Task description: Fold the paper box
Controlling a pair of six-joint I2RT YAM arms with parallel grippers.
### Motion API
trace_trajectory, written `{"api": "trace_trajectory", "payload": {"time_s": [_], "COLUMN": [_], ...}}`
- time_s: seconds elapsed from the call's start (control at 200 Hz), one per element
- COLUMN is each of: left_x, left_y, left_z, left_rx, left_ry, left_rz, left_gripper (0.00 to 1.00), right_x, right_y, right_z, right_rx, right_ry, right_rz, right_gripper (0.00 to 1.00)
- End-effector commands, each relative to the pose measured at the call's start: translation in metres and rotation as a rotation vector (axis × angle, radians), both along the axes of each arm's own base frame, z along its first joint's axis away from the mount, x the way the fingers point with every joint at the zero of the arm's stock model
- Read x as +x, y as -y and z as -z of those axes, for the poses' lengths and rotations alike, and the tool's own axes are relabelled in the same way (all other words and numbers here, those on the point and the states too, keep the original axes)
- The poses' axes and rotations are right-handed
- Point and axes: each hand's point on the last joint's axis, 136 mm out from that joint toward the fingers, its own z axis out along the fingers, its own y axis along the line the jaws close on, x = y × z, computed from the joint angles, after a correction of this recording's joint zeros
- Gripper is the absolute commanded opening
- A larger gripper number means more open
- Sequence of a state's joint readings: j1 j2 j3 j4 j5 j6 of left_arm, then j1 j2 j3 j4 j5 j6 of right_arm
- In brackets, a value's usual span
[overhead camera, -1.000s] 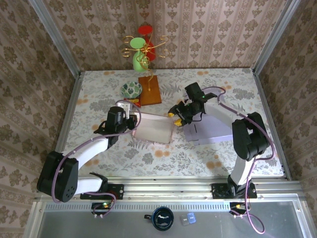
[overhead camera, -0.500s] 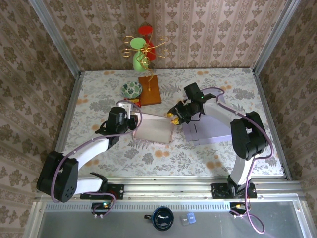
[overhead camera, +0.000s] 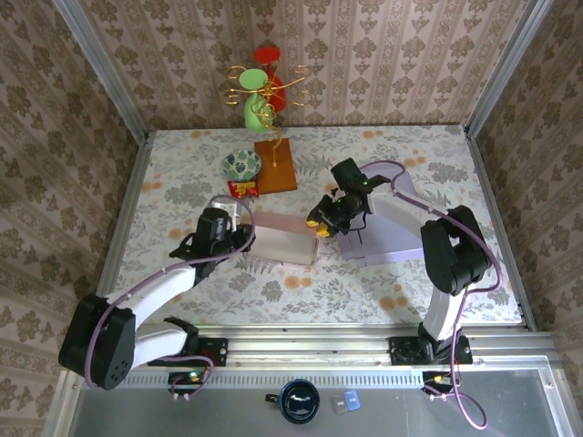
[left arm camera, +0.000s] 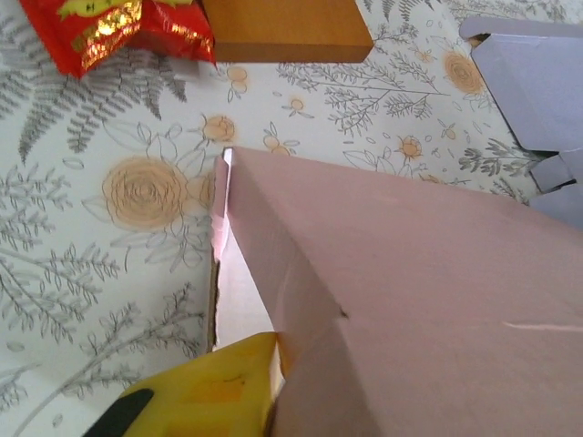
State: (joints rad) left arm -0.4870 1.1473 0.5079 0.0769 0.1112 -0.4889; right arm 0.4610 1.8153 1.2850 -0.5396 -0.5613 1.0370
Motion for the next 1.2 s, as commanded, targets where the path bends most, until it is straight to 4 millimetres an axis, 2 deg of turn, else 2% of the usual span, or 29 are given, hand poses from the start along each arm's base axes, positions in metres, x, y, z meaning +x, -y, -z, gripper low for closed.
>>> {"api": "trace_trajectory", "payload": {"time_s": [0.0, 0.205, 0.315, 0.44, 0.48, 0.58, 0.715, 0.88, 0.975, 1.055, 1.195], "left_x": [-0.013, -0.031, -0.044, -0.053, -0.047, -0.027, 0.011, 0.049, 0.062, 0.065, 0.059], "left_y": [0.005, 0.002, -0.022, -0.045, -0.058, -0.064, -0.042, -0.013, -0.003, 0.003, 0.015], "left_z": [-0.004, -0.026, -0.034, -0.056, -0.066, -0.087, -0.093, -0.067, -0.051, -0.035, -0.009], "left_rx": [-0.053, -0.127, -0.141, -0.126, -0.13, -0.164, -0.173, -0.094, -0.058, -0.03, -0.01], "left_ry": [-0.049, -0.131, -0.241, -0.294, -0.289, -0.285, -0.305, -0.368, -0.371, -0.395, -0.432], "left_rz": [0.018, -0.027, -0.192, -0.316, -0.361, -0.358, -0.185, 0.001, 0.065, 0.103, 0.145], "left_gripper": [0.27, 0.38, 0.42, 0.48, 0.49, 0.54, 0.54, 0.51, 0.47, 0.43, 0.4], "right_x": [-0.015, -0.014, -0.012, -0.011, -0.011, -0.012, -0.013, -0.012, -0.013, -0.012, -0.01], "right_y": [0.01, 0.01, 0.01, 0.01, 0.009, 0.01, 0.011, 0.012, 0.013, 0.012, 0.011], "right_z": [0.021, 0.019, 0.016, 0.012, 0.012, 0.014, 0.015, 0.016, 0.017, 0.02, 0.02], "right_rx": [-0.088, -0.102, -0.111, -0.118, -0.118, -0.125, -0.132, -0.146, -0.149, -0.15, -0.148], "right_ry": [-0.038, -0.028, -0.02, -0.01, -0.01, -0.011, -0.014, -0.01, -0.011, -0.014, -0.014], "right_rz": [-0.032, -0.038, -0.042, -0.049, -0.051, -0.058, -0.065, -0.076, -0.079, -0.079, -0.078], "right_gripper": [0.32, 0.31, 0.31, 0.32, 0.32, 0.32, 0.32, 0.32, 0.32, 0.32, 0.33]}}
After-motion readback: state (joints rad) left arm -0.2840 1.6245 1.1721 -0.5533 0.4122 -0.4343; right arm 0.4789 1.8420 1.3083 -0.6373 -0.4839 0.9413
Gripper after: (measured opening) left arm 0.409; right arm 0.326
